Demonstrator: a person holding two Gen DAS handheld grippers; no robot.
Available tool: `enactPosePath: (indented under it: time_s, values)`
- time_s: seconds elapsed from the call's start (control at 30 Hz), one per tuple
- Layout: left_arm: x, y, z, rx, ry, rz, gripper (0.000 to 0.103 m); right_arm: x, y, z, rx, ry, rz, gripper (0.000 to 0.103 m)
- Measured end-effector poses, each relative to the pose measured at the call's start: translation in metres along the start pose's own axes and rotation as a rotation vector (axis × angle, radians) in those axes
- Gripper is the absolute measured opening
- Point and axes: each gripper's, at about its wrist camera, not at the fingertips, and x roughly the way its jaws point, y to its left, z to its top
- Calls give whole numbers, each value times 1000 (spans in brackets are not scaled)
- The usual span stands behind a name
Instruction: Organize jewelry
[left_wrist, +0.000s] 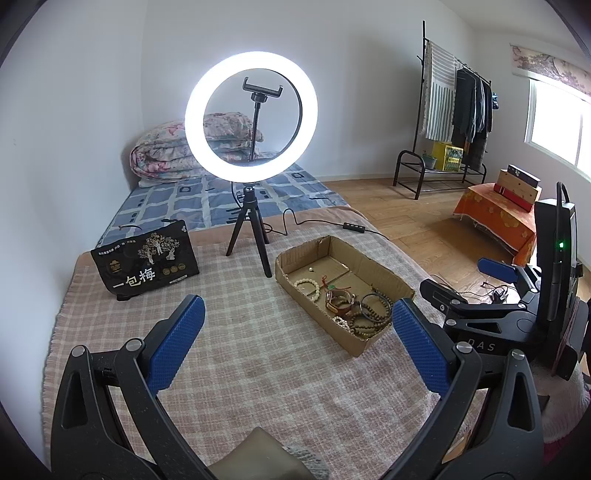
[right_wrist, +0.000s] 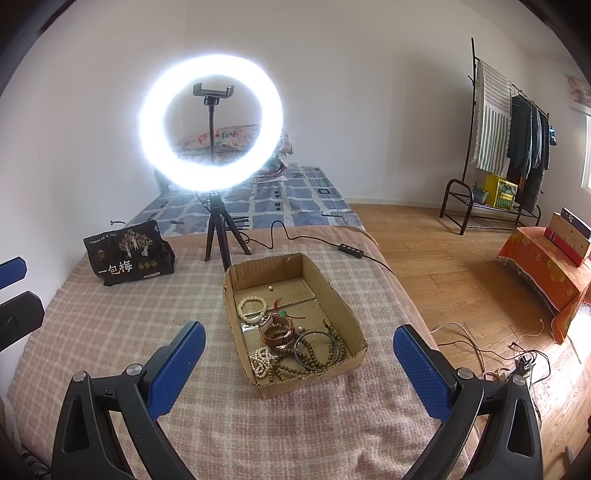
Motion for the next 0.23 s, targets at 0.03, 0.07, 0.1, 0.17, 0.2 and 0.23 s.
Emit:
enactPosePath:
  time_s: [0.03, 0.07, 0.1, 0.17, 0.2, 0.23]
  values:
    - [0, 1, 0, 1, -1, 1, 103, 1, 1, 1, -2, 3, 0, 103]
    - [0, 1, 0, 2, -2, 3, 103, 2, 1, 1, -5, 5, 0, 103]
    - [0, 0, 0, 2, -2, 4, 103, 2, 1, 0, -7, 7, -2, 103]
    - [0, 2, 1, 3, -8, 16, 103, 2, 1, 0, -10, 9, -5, 103]
    - [-2, 3, 1, 4, -15, 22, 103, 2, 1, 1, -10, 9, -4, 103]
    - [-3, 4, 2, 4, -24, 29, 103, 3, 1, 1, -10, 9, -3, 103]
